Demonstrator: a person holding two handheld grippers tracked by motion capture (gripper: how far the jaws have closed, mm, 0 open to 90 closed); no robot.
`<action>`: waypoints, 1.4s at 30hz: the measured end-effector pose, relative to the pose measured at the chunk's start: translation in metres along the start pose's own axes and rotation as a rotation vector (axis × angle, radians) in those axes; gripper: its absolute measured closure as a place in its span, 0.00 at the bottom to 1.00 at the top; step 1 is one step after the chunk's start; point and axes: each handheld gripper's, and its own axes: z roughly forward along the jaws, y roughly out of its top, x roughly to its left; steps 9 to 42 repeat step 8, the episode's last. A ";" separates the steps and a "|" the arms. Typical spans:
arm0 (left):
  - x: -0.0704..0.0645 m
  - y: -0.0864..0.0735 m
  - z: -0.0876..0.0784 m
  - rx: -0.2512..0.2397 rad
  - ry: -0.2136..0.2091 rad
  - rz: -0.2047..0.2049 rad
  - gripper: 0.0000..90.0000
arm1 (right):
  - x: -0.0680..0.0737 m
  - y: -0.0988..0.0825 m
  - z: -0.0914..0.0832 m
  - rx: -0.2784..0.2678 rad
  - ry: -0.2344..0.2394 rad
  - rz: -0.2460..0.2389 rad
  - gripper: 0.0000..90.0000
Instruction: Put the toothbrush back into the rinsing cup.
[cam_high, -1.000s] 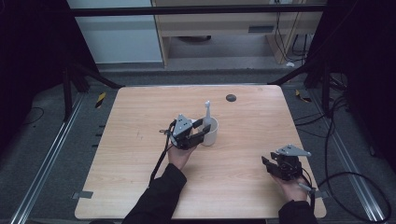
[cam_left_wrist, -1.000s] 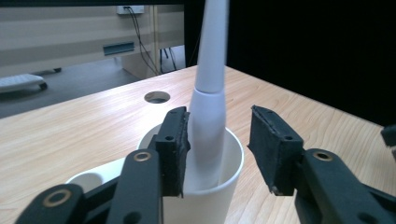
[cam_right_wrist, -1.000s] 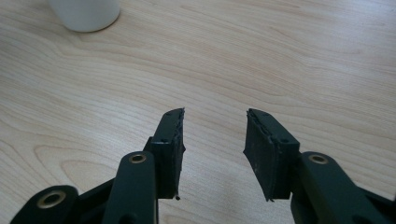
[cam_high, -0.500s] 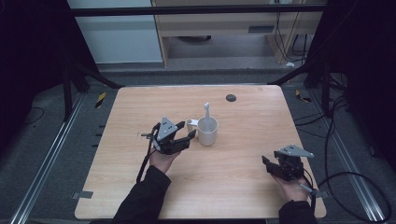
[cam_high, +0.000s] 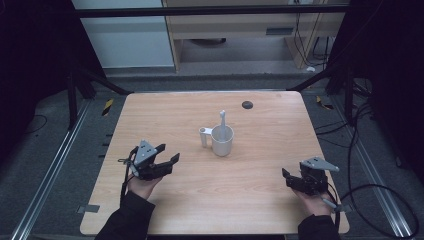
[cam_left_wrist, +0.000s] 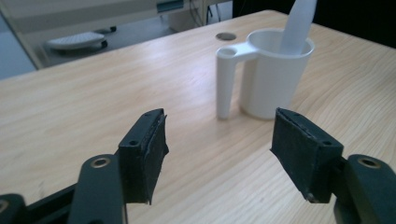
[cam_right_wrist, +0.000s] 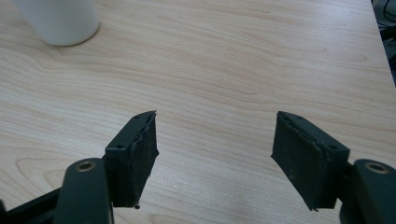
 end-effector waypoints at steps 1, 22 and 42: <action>0.003 -0.003 -0.003 0.007 0.009 -0.001 0.38 | 0.000 0.000 0.000 -0.002 -0.004 0.002 0.31; 0.020 -0.024 -0.027 0.036 0.066 -0.034 0.35 | 0.000 -0.001 -0.001 -0.028 -0.025 -0.002 0.25; 0.020 -0.024 -0.027 0.036 0.066 -0.034 0.35 | 0.000 -0.001 -0.001 -0.028 -0.025 -0.002 0.25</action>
